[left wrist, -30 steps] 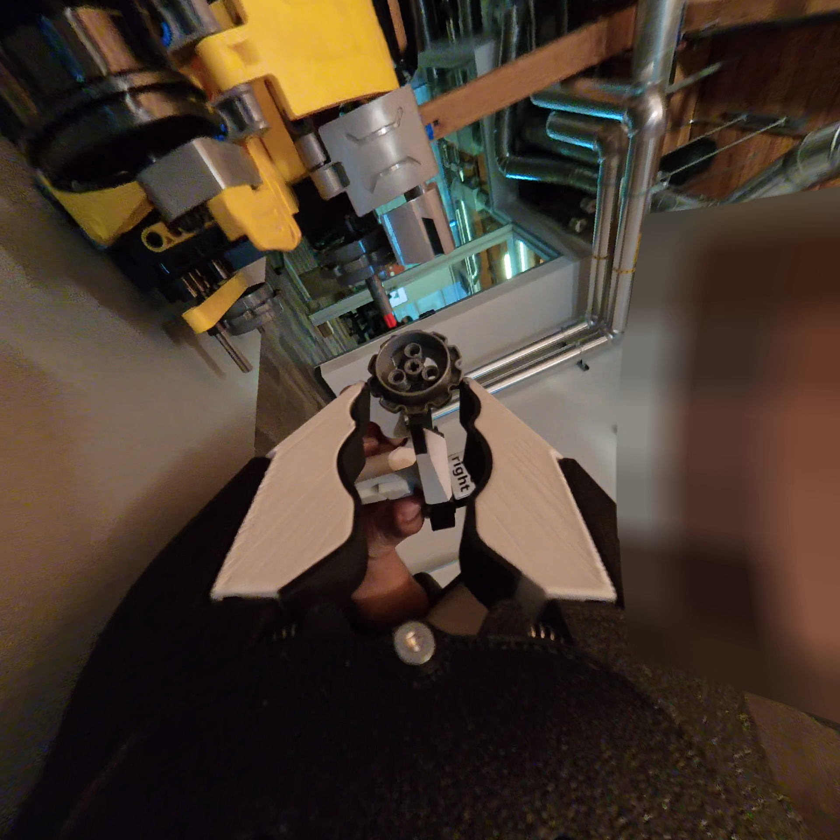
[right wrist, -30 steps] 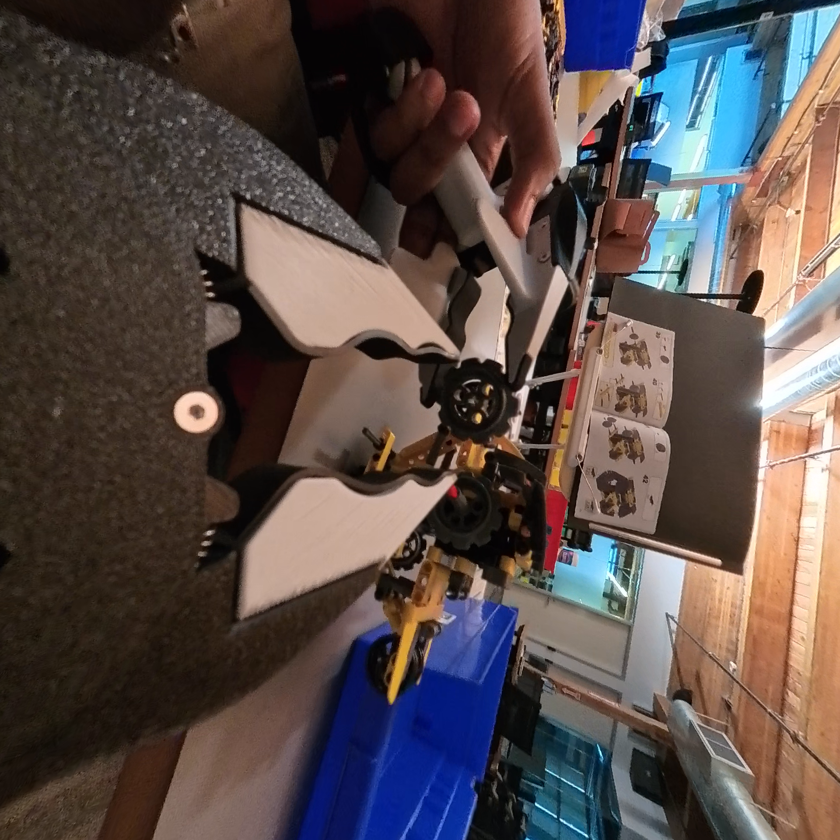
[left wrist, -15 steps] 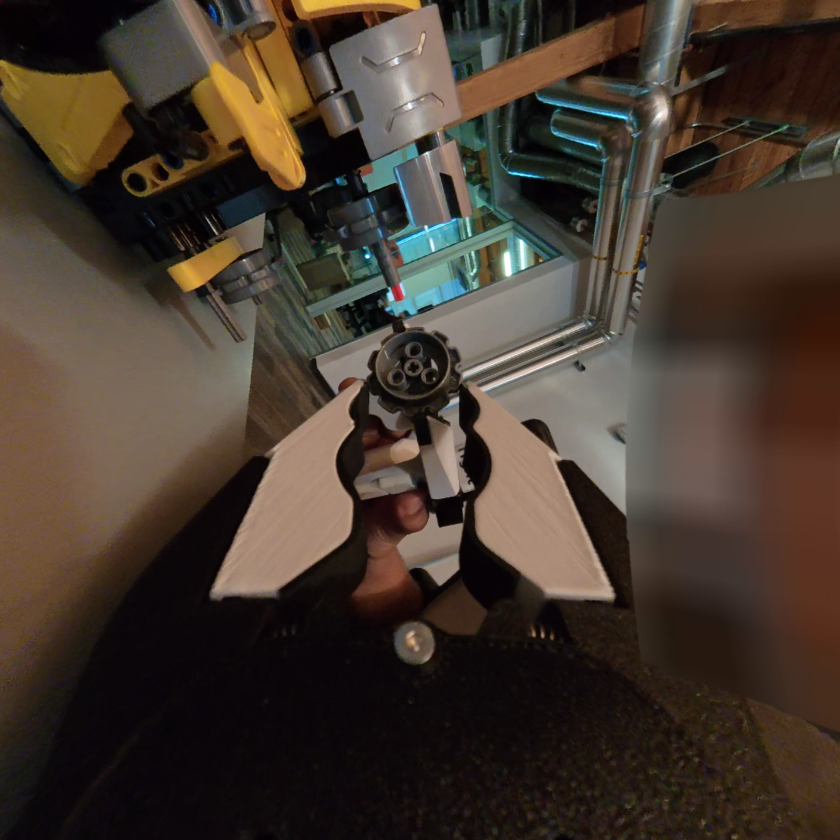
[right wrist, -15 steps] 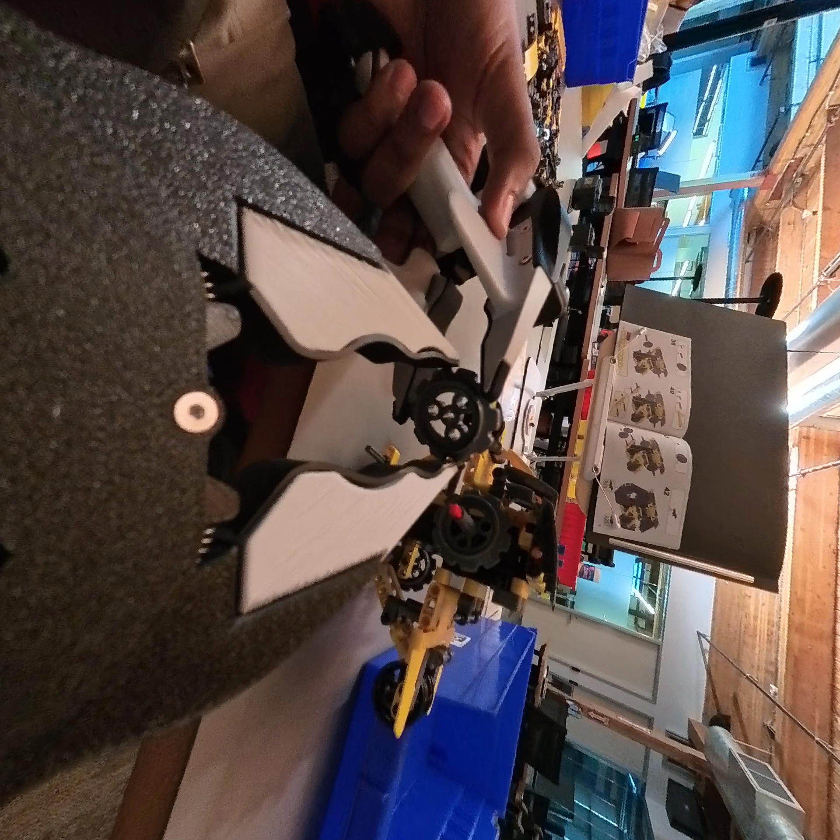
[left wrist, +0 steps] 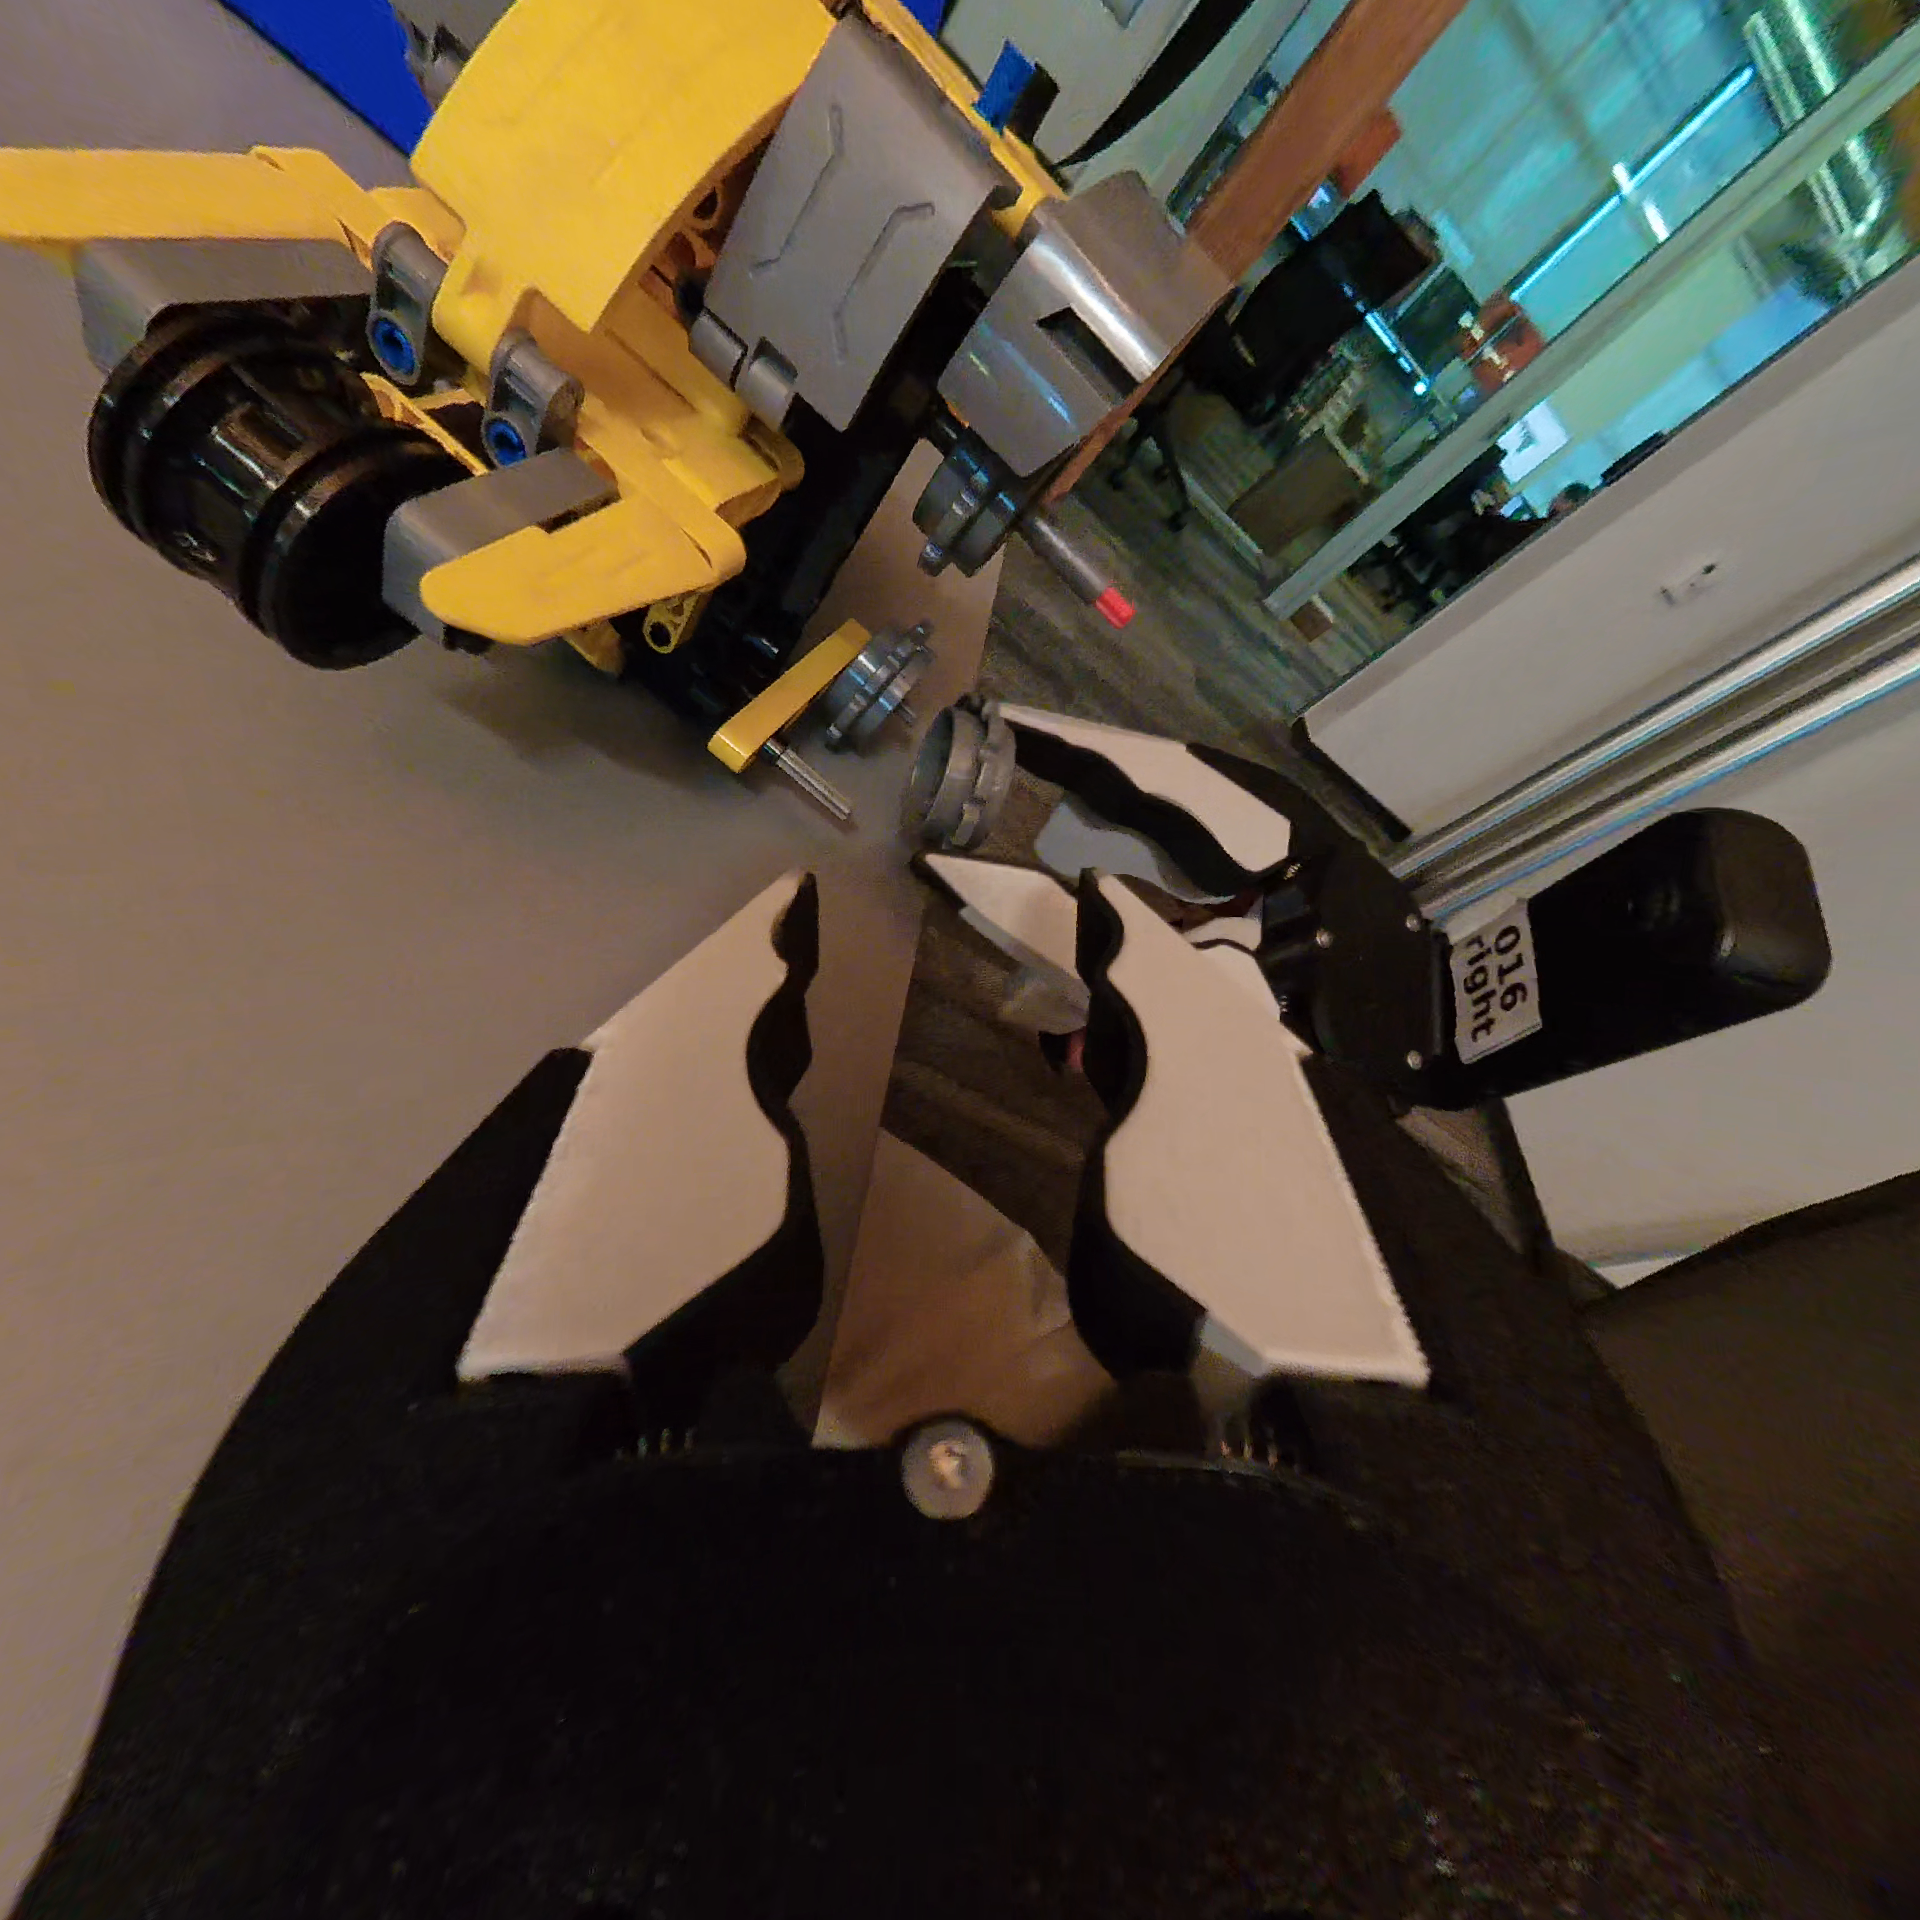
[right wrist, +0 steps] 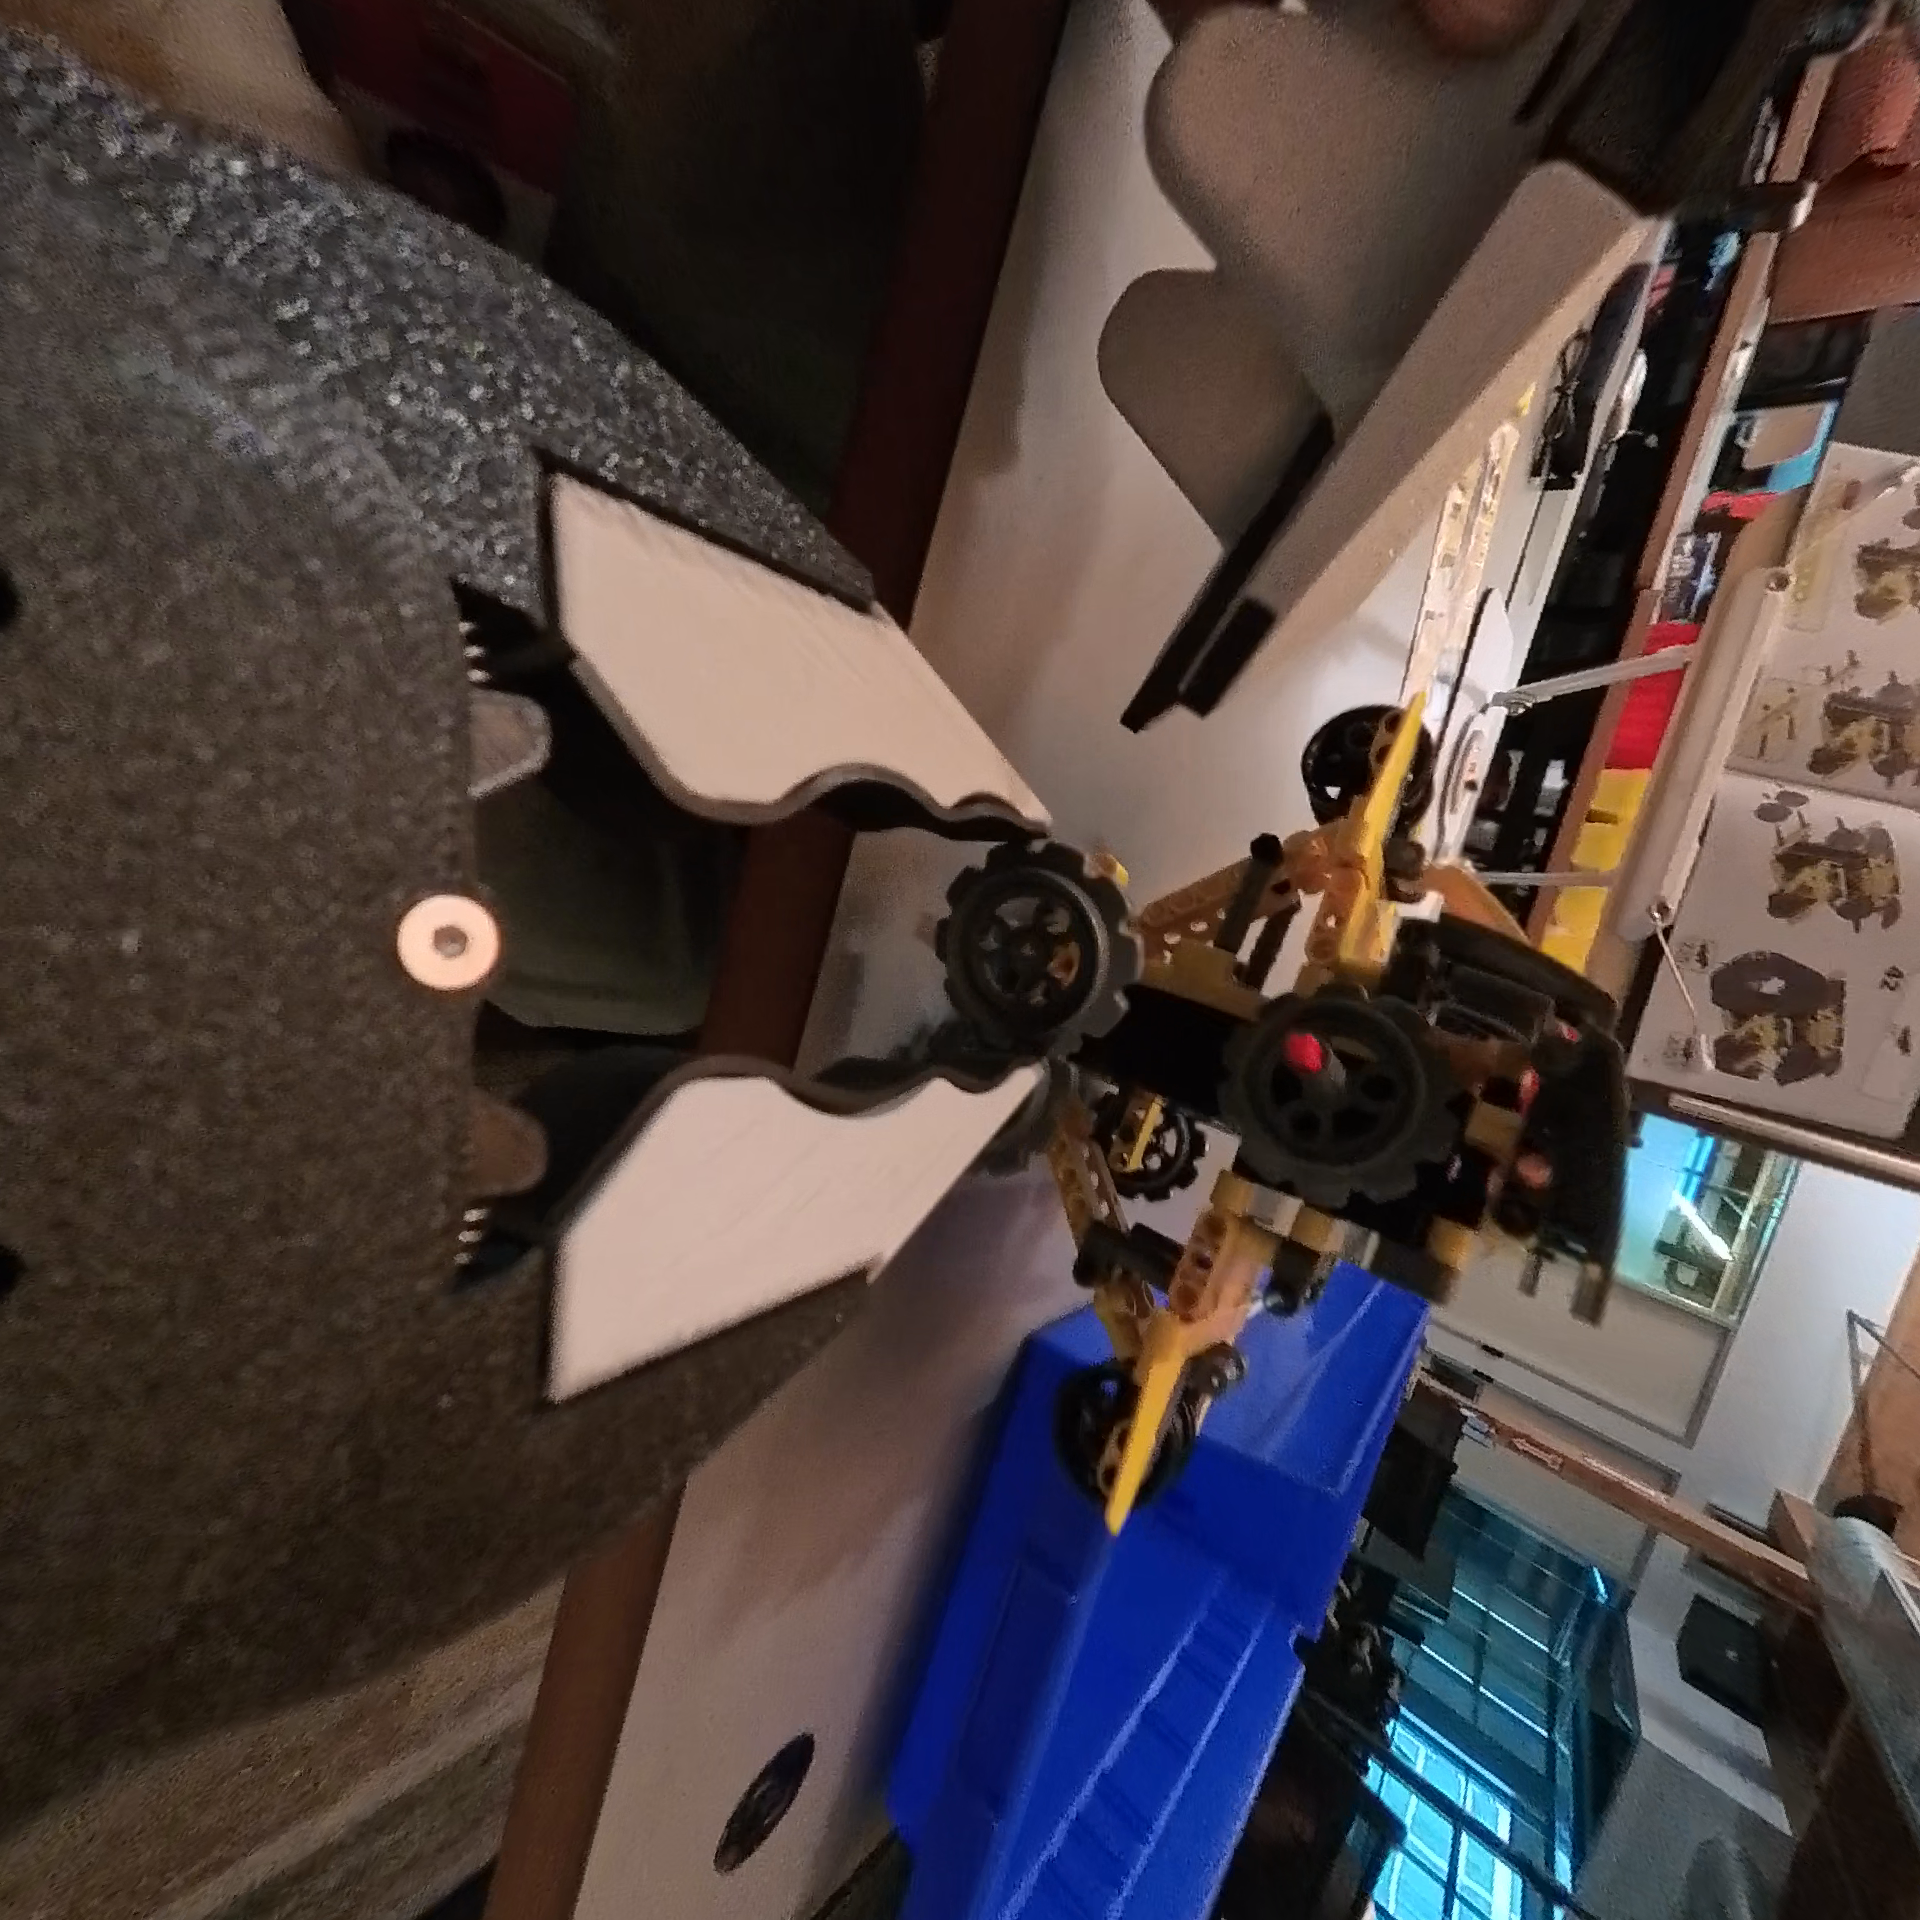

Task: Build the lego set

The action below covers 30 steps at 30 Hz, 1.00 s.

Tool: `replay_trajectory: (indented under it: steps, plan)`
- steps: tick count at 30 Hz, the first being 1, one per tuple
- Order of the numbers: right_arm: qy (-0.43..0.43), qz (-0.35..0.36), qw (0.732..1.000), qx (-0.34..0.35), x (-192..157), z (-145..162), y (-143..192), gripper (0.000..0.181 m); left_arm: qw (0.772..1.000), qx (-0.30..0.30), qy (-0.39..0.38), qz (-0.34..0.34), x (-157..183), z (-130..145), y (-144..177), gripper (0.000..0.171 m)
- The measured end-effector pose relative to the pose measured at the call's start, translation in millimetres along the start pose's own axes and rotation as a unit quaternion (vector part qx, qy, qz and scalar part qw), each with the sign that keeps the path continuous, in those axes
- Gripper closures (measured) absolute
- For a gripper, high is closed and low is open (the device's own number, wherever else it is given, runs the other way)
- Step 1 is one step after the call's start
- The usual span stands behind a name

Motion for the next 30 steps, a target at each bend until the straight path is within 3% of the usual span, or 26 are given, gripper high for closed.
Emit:
replay_trajectory:
  steps: [3,9,14,19,23,25,27,30]
  plan:
    - [-0.001,0.001,1.0,-0.011,-6,3,-4,0.142,1.0,-0.002,-0.011,-0.015,-3,-3,0,0.124]
    - [0.006,0.005,1.0,-0.019,-7,9,-6,0.141,0.997,-0.041,-0.055,-0.038,-13,-7,-13,0.103]
    - [0.007,0.01,1.0,-0.01,9,10,3,0.141,0.994,-0.072,-0.077,-0.04,-14,-8,-26,0.101]
    - [-0.023,0.002,1.0,0.01,18,7,16,0.141,0.98,-0.104,-0.157,-0.066,-12,-8,-17,0.106]
    - [-0.031,-0.002,0.999,0.013,18,9,16,0.141,0.956,-0.065,-0.274,-0.084,-2,-28,10,0.105]
    - [-0.039,-0.009,0.999,0.017,16,9,16,0.141,0.94,-0.043,-0.316,-0.123,-11,-46,22,0.087]
    - [-0.051,-0.016,0.998,0.019,14,9,15,0.141,0.92,-0.03,-0.358,-0.155,-26,-63,27,0.052]
    - [-0.054,-0.021,0.998,0.023,12,8,15,0.141,0.899,-0.063,-0.404,-0.158,-56,-70,19,0.038]
Point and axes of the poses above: each gripper's, where its closed fingertips meet, y back along the fingers, z out of its underside, x = y × z across the jaws, the point moved 3 cm from there along y, back along the fingers, and after that the axes turned 15 degrees about -y, right-handed, at the moved point
